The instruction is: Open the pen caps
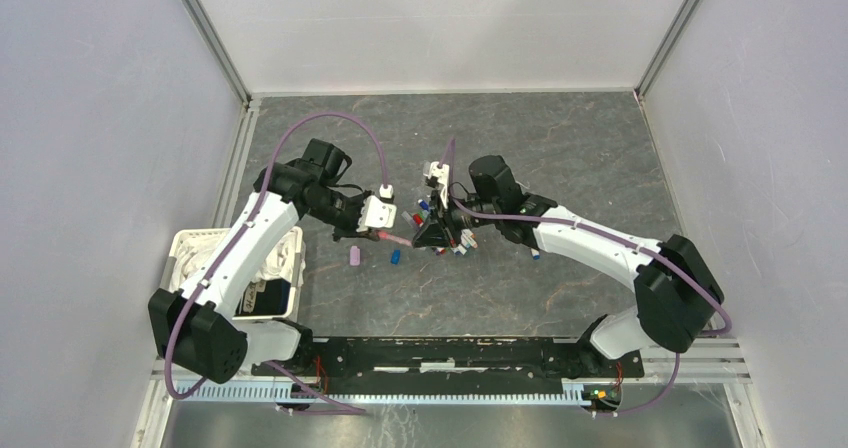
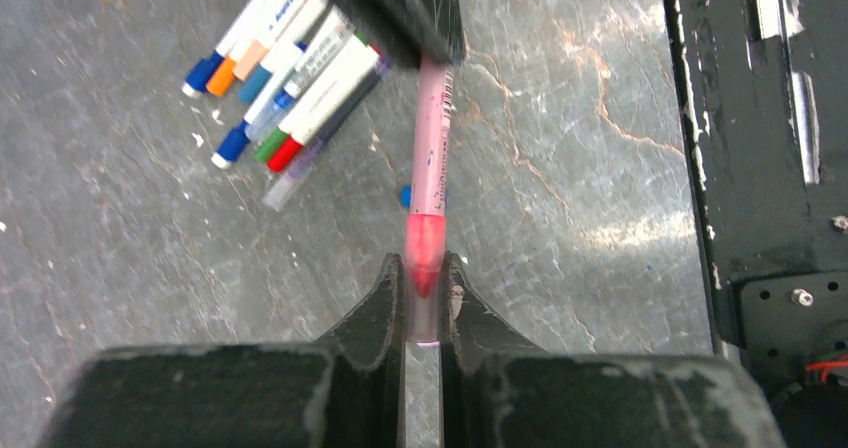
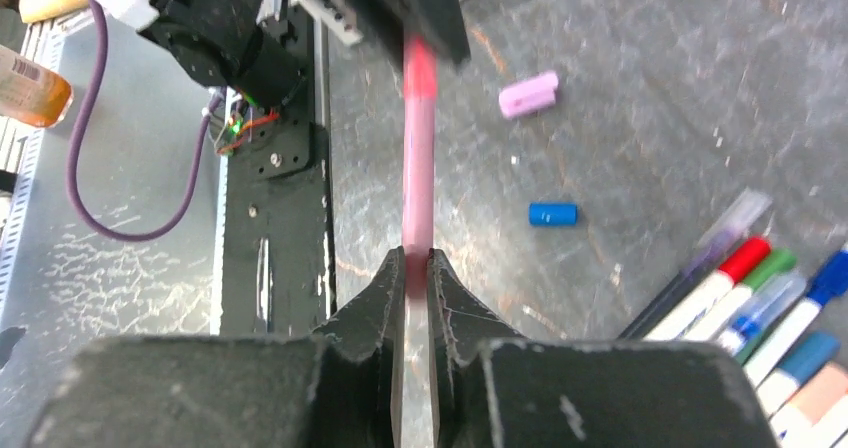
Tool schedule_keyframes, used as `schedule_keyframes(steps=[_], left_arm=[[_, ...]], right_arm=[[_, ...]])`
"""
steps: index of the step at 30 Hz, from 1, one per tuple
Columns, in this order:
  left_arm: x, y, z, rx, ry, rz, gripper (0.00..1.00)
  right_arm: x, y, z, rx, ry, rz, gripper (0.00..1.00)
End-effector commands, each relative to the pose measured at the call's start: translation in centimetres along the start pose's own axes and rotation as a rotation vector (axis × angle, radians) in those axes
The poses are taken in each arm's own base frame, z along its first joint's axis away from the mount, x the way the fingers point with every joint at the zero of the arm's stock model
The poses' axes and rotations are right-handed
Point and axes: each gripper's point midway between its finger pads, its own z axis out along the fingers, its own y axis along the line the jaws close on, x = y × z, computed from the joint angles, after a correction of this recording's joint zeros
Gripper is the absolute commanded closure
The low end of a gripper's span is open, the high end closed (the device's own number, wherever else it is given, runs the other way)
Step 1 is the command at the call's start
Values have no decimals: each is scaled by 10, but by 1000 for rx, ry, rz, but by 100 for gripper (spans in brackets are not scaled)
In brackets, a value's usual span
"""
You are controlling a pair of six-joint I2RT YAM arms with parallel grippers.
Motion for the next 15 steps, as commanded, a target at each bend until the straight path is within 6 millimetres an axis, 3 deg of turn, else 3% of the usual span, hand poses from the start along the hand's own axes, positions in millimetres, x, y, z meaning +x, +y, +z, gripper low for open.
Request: schedule_keyframes(steps=[1,2,4,7,9,11,15], left_arm=[[45,33,-52,-181,266,57,98],[39,30,-50,-173,234,54,98],[23,22,-43,-147,144,37,98],[2,6,-28,-98,62,24,98],[-3,-5,-19,-66,47,14,98],[-4,-13,-14,-47,39,6,98],[0,-22,-11,-32,44,-5,98]], right_arm=[[85,35,-28,-66,251,294,100],[80,34,-26,-65,243,297,97],[63,28,-21,-49,216,286,61],[29,20,-10,-44,151,264,32],[3,15,-5,-42,115,240,22],[-14,11,-1,-44,95,228,18],[-26,6,2,-40,107,197,10]])
